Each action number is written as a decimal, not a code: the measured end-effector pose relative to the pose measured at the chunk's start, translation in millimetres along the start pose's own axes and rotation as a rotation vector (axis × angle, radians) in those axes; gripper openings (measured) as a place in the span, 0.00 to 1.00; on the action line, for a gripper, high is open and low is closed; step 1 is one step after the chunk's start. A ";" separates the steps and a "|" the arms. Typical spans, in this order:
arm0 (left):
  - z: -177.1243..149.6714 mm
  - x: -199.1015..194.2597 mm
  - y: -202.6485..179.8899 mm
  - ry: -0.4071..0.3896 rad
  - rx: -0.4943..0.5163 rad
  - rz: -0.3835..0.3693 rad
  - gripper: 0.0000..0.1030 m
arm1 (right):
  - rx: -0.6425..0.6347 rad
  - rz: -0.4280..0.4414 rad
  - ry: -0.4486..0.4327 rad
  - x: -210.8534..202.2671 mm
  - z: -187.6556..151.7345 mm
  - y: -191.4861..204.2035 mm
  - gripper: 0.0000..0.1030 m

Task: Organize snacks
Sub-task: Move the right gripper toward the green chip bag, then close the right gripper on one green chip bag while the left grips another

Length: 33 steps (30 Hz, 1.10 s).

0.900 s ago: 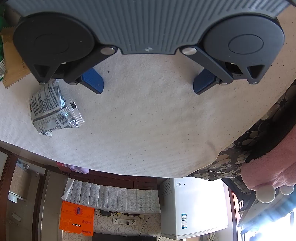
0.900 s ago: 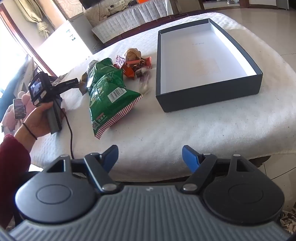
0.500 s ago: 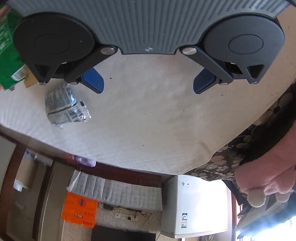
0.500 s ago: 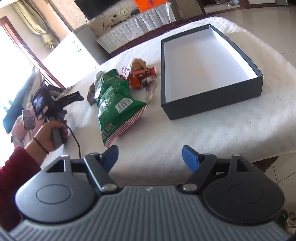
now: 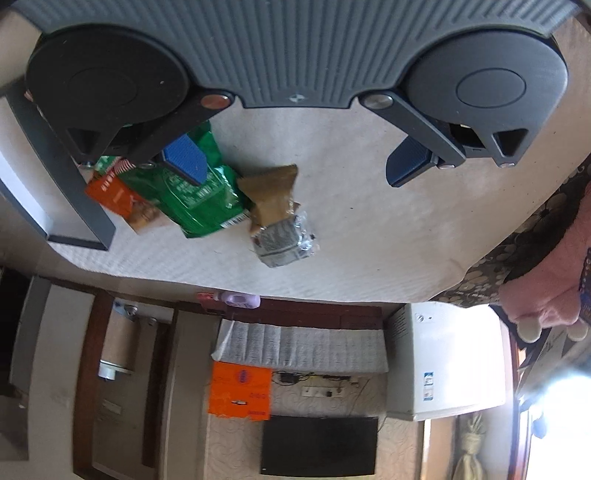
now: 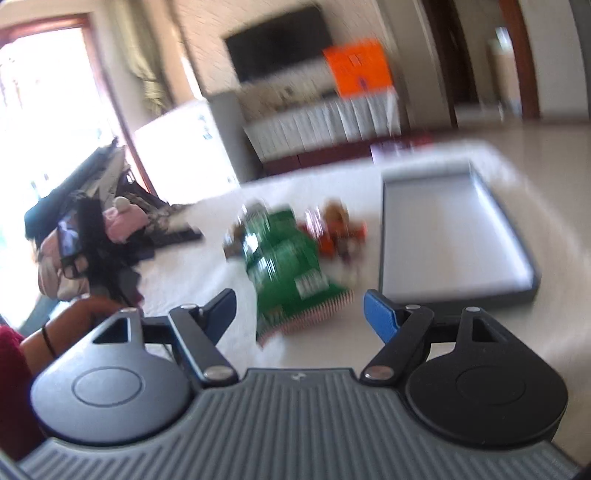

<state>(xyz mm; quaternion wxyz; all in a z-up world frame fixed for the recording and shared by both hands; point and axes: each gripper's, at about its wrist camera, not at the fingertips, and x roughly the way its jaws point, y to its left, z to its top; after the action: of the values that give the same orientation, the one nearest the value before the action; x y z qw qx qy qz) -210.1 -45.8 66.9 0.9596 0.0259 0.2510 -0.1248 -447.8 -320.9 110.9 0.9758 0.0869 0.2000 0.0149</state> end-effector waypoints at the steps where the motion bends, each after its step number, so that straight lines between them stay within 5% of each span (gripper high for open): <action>1: -1.7 -2.0 -8.5 -0.005 0.024 -0.008 1.00 | -0.059 -0.004 -0.011 -0.2 1.4 5.1 0.92; 2: -3.0 -2.6 -15.3 -0.006 0.039 -0.025 1.00 | -0.109 -0.004 0.015 4.5 0.8 8.3 1.00; 5: -2.2 5.2 -25.3 0.014 0.028 -0.064 1.00 | -0.156 -0.026 0.125 24.6 -8.6 12.0 1.00; 17: -1.1 43.5 -61.8 0.031 0.120 -0.128 1.00 | -0.222 -0.054 0.150 90.1 -11.6 27.3 1.00; 33: 6.1 75.3 -43.1 0.090 0.105 -0.117 1.00 | -0.188 -0.043 0.156 146.9 -19.2 23.3 1.00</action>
<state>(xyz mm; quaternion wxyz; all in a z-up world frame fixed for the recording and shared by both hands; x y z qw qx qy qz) -154.6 -105.2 35.9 0.9356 0.0672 0.2882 -0.1923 -320.2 -285.5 40.7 0.9612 -0.0107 0.2749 0.0195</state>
